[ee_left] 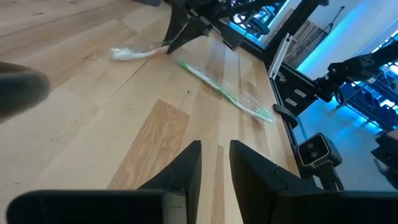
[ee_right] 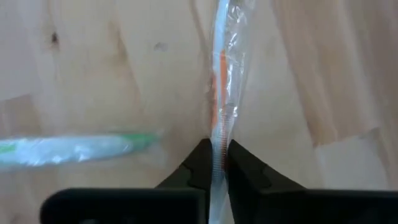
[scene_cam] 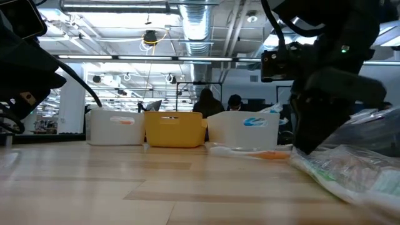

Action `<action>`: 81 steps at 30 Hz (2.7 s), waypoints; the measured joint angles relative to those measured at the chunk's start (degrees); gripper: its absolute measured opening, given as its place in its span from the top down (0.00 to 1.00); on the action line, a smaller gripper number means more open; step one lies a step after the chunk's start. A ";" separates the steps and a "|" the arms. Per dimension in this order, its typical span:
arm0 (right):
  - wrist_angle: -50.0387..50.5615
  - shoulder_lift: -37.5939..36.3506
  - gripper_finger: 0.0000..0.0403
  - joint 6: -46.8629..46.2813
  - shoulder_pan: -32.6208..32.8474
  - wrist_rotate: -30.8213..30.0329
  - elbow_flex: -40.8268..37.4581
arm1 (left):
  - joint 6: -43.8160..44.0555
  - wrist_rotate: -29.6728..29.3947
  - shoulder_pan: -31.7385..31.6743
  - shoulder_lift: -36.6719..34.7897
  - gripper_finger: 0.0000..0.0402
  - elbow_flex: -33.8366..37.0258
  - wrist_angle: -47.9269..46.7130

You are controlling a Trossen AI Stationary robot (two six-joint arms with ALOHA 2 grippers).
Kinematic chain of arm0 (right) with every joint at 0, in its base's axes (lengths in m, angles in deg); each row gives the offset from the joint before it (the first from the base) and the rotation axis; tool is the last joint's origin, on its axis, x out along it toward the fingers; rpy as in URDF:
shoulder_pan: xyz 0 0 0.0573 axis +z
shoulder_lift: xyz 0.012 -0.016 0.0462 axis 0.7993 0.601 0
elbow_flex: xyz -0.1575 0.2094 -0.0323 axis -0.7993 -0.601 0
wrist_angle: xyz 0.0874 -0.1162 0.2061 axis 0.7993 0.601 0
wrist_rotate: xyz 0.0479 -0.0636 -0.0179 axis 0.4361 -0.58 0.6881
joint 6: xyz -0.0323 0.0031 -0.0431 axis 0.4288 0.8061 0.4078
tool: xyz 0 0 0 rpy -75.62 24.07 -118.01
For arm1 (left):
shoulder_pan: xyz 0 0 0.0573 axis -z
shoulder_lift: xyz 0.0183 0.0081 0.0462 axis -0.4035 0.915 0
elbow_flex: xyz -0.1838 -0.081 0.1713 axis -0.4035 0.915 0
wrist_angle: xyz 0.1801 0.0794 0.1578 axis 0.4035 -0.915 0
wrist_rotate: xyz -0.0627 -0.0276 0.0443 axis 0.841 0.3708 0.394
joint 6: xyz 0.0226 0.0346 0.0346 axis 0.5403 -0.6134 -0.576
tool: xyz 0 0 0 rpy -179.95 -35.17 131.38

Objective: Pick & Place Toothbrushes
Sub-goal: Put the white orange toothbrush into the left white bin

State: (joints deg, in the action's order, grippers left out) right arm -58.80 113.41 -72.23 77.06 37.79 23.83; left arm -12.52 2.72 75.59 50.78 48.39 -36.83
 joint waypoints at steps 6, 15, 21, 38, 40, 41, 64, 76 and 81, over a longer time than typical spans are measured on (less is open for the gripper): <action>-0.86 0.22 0.91 2.19 0.36 -3.28 1.14 | -5.49 -2.82 0.21 0.01 0.81 -0.21 0.00; -0.28 0.44 0.94 7.52 3.23 -8.46 7.54 | -11.13 -8.81 -0.09 0.01 0.81 -3.30 0.22; -0.38 0.37 0.97 11.46 6.93 -11.03 13.81 | -16.64 -8.69 -1.19 0.01 0.81 -6.57 0.59; -12.02 0.15 0.97 26.56 13.82 -13.64 23.88 | -28.98 2.74 -7.54 0.01 0.67 -14.92 1.15; -12.00 0.16 0.97 27.65 13.76 -13.72 23.88 | -32.47 2.93 -7.54 0.01 0.61 -16.31 1.16; -12.01 0.17 0.96 27.82 13.68 -13.80 23.89 | -34.67 3.94 -7.54 0.01 0.58 -17.04 1.31; -17.29 -0.70 0.95 31.21 10.32 -10.59 23.94 | -46.50 19.32 -11.92 0.01 0.49 -20.32 5.15; -17.11 -0.62 0.88 30.16 10.32 -10.36 23.94 | -45.19 19.87 -12.93 0.01 0.77 -20.31 5.08; -16.76 -0.15 0.86 30.24 10.36 -9.70 23.94 | -45.32 19.50 -12.83 0.01 0.96 -20.28 4.17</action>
State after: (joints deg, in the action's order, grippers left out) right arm -75.55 113.25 -41.99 87.42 28.09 47.77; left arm -57.84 22.22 62.76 50.79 28.10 -32.67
